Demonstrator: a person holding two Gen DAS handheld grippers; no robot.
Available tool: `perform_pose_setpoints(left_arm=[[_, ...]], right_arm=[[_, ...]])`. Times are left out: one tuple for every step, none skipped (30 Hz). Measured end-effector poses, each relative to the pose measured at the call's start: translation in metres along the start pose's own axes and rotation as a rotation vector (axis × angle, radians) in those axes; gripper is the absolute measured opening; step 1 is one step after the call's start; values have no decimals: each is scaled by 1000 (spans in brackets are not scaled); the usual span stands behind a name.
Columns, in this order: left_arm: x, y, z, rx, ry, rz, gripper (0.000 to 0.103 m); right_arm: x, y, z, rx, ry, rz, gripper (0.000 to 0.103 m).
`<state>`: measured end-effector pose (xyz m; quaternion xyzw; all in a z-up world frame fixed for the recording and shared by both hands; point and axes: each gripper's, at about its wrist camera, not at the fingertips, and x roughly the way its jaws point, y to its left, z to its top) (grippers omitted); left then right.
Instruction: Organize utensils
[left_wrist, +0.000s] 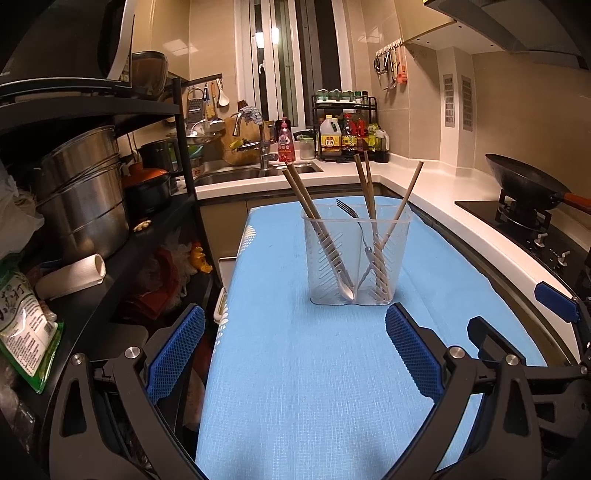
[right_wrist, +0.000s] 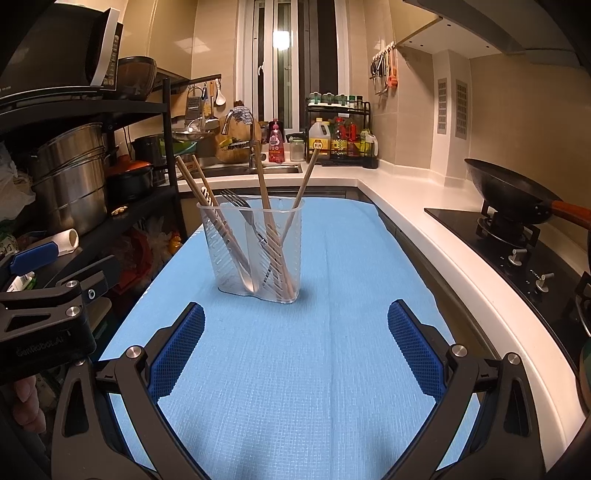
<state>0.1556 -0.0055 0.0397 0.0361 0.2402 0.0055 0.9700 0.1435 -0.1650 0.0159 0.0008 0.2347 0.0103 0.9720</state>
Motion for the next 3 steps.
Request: perform_pose_setpoints(left_arm=[[-1,0,0,3,-4,5,95],[-1,-1,0,6,-3,2,95],[0,0,1,7,3,-2,95]], right_arm=[[0,0,0,-1,1,-2,98],[0,0,0,-1,3,-2,98],[1,1,-1,-1,6,-1,98]])
